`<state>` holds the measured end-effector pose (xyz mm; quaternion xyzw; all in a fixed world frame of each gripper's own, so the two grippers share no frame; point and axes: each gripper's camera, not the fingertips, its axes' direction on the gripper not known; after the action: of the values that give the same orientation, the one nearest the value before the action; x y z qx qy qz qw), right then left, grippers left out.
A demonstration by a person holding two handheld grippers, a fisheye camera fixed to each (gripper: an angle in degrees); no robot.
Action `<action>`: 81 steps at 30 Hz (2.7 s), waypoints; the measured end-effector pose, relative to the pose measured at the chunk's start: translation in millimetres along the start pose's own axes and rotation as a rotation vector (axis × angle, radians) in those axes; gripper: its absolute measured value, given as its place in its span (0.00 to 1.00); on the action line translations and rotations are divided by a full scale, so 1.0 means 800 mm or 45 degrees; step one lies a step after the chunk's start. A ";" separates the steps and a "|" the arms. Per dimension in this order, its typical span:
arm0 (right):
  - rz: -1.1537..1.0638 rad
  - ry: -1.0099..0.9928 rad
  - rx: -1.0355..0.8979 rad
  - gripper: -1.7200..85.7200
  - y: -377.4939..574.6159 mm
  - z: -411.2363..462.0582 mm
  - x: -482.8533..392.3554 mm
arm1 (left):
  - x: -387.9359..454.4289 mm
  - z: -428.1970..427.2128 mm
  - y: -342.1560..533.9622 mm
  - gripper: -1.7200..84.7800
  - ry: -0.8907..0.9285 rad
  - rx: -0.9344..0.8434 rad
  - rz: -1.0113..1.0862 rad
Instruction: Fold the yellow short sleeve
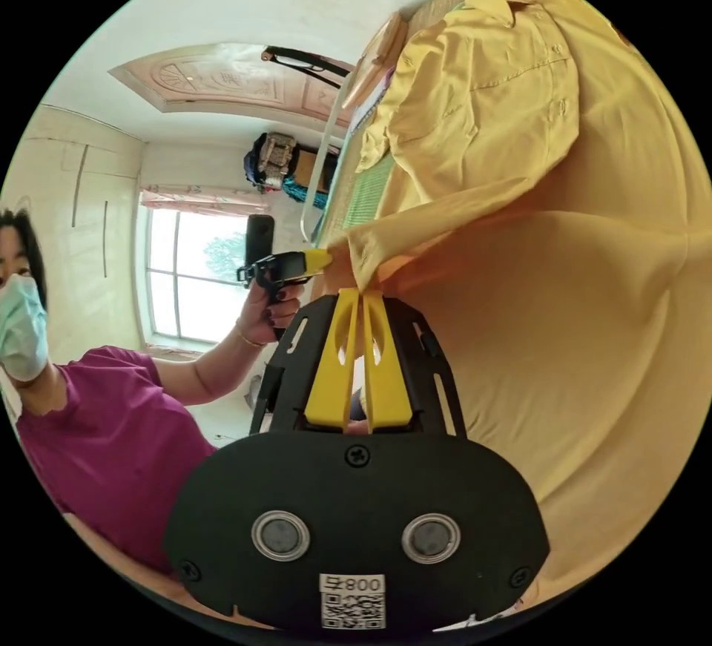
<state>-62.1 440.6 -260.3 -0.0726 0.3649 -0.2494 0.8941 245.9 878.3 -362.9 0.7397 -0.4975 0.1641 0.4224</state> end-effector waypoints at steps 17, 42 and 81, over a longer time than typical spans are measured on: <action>0.208 0.017 0.068 0.20 0.040 -0.119 0.050 | -0.035 -0.030 0.102 0.09 -0.261 0.068 -0.139; -0.286 0.413 -0.324 0.17 0.076 -0.028 -0.002 | -0.068 -0.044 0.195 0.05 -0.257 0.158 -0.328; 0.365 0.151 -0.120 0.02 0.030 -0.191 0.149 | 0.001 -0.039 0.156 0.02 -0.611 0.137 -0.217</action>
<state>-85.4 409.7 -451.7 -0.0468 0.4349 -0.1057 0.8930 142.9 883.9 -286.2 0.8181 -0.5100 -0.0261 0.2645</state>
